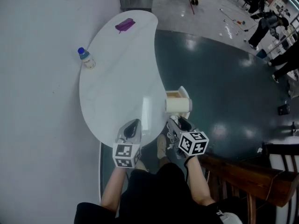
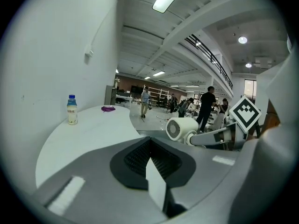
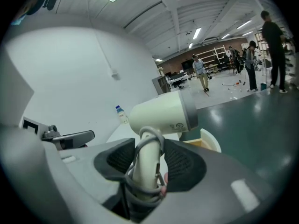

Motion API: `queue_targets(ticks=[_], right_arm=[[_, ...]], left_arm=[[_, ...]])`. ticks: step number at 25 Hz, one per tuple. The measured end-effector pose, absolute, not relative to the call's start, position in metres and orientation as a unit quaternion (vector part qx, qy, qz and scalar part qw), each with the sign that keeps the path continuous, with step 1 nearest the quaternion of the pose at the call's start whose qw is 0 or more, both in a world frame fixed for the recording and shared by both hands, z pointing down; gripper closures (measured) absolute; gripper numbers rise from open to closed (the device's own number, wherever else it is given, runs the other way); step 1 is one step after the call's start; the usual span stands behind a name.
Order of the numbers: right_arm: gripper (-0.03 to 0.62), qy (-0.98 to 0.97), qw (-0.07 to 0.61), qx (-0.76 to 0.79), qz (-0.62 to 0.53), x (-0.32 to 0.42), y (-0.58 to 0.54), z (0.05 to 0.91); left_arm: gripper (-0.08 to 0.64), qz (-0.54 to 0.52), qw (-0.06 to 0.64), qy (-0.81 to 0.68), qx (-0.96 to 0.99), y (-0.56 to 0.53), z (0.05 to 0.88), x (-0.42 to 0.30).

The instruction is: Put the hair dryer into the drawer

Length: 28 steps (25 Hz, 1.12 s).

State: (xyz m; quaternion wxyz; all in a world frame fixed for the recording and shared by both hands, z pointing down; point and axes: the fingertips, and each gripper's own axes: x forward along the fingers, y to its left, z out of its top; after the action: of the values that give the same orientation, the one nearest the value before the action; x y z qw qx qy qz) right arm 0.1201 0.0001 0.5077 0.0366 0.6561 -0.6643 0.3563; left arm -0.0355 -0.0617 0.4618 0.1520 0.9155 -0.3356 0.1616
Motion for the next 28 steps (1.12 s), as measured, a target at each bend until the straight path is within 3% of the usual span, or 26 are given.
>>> queue_targets(ticks=[14,28], right_arm=[[0.39,-0.648,0.053,0.642,0.406,0.199,-0.031,0.568],[0.391,-0.638,0.079,0.604,0.471,0.222,-0.049,0.659]], left_arm=[[0.552,0.202,0.181,-0.321,0.907,-0.088,0.519,0.052],[0.552,0.235,0.216,-0.322,0.891,-0.11,0.588,0.095]])
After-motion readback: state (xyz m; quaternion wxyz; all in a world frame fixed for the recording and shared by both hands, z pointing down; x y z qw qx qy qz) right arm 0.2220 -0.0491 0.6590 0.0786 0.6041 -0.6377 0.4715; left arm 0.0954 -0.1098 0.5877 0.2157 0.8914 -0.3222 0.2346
